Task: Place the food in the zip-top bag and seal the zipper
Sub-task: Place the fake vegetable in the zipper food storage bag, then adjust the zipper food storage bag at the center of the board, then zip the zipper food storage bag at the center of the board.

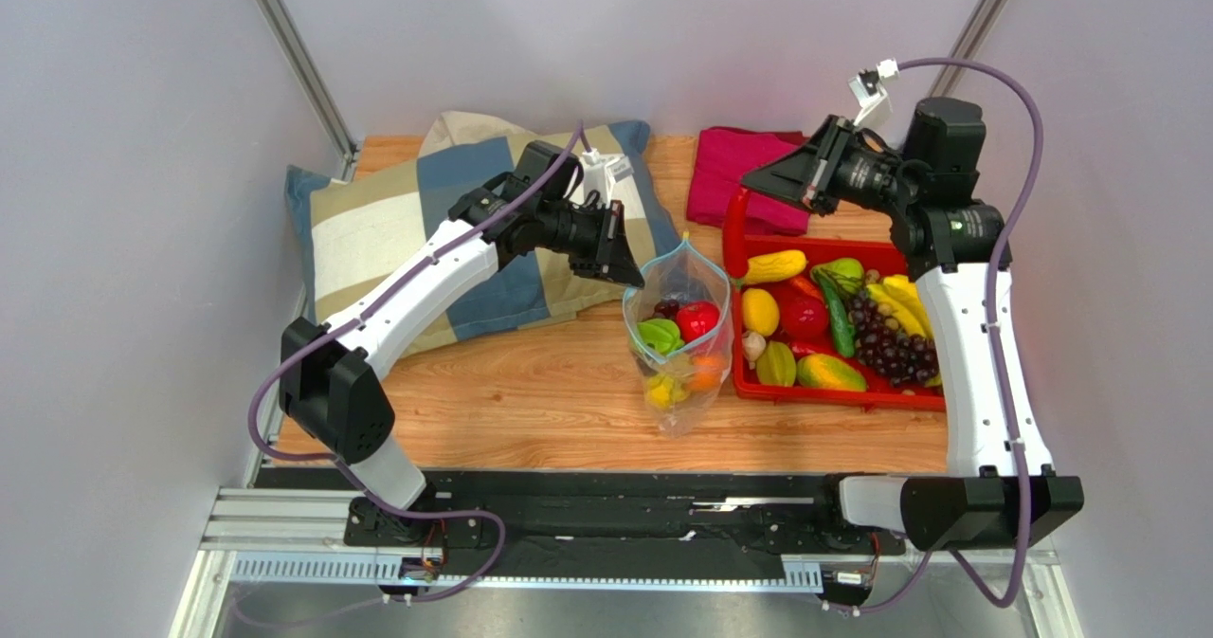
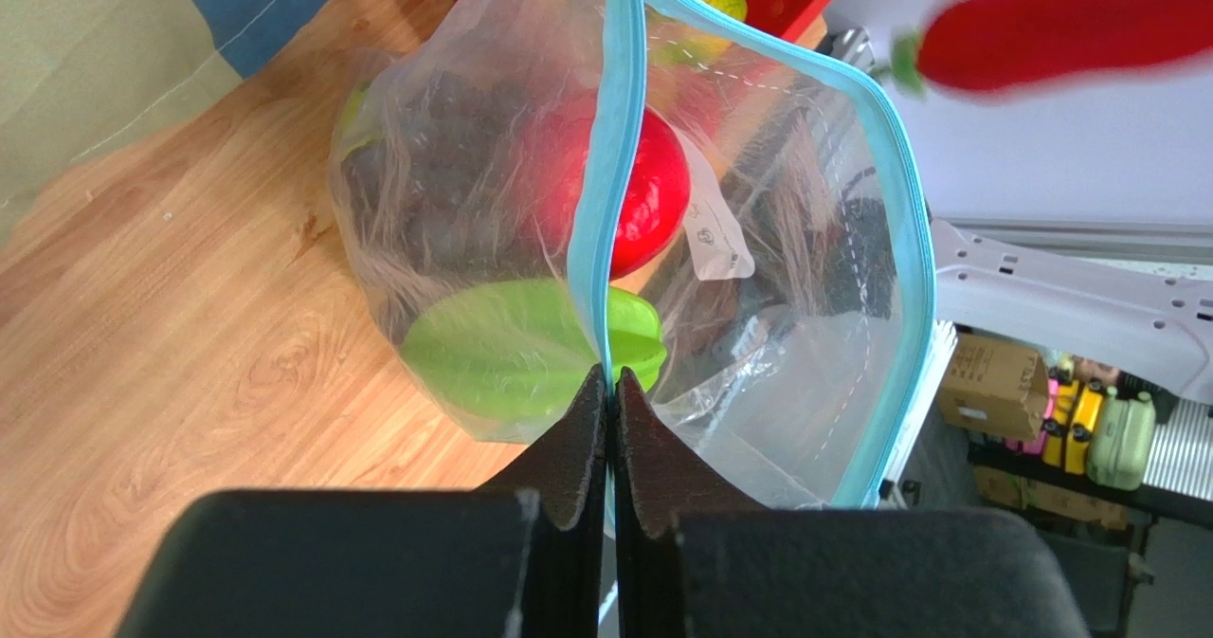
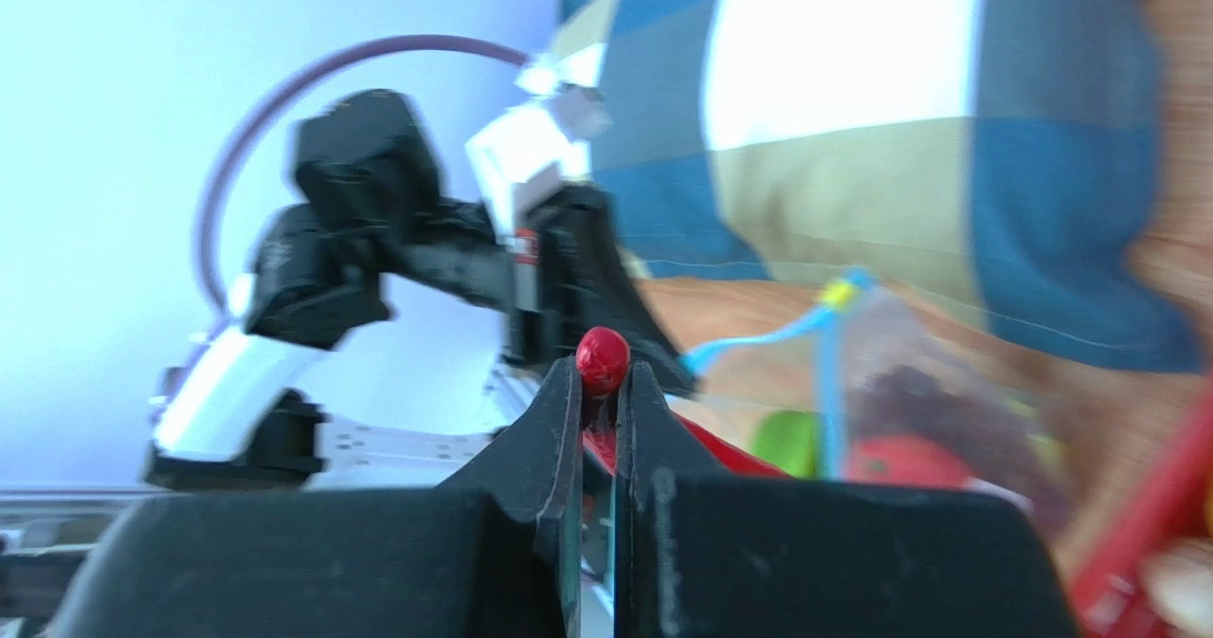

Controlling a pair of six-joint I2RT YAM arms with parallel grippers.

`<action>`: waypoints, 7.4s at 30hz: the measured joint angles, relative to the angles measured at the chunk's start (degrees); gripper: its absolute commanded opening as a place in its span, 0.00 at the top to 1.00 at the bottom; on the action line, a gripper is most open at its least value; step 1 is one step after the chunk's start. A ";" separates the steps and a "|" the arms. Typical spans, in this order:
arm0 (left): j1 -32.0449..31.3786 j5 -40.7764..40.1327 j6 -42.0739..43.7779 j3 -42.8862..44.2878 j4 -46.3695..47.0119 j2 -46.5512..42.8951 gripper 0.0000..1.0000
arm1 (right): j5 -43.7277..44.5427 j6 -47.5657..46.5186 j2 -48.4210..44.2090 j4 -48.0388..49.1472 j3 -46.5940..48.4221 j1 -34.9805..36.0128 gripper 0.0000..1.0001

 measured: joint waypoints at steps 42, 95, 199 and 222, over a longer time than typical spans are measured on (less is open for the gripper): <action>-0.70 -1.01 -0.63 -0.83 0.83 -2.16 1.00 | 6.34 -14.45 1.20 -15.39 -15.15 17.77 0.28; -3.98 -0.02 3.21 -7.96 1.46 -11.34 1.00 | 21.07 -53.37 9.35 -40.15 7.19 15.72 0.22; 16.39 21.44 42.07 -29.75 43.06 -9.29 0.18 | 5.73 -95.71 34.60 -40.85 25.68 26.53 1.00; 15.67 36.81 31.69 -24.61 45.72 -5.70 1.00 | 4.72 -106.18 36.57 -40.92 28.09 26.53 0.71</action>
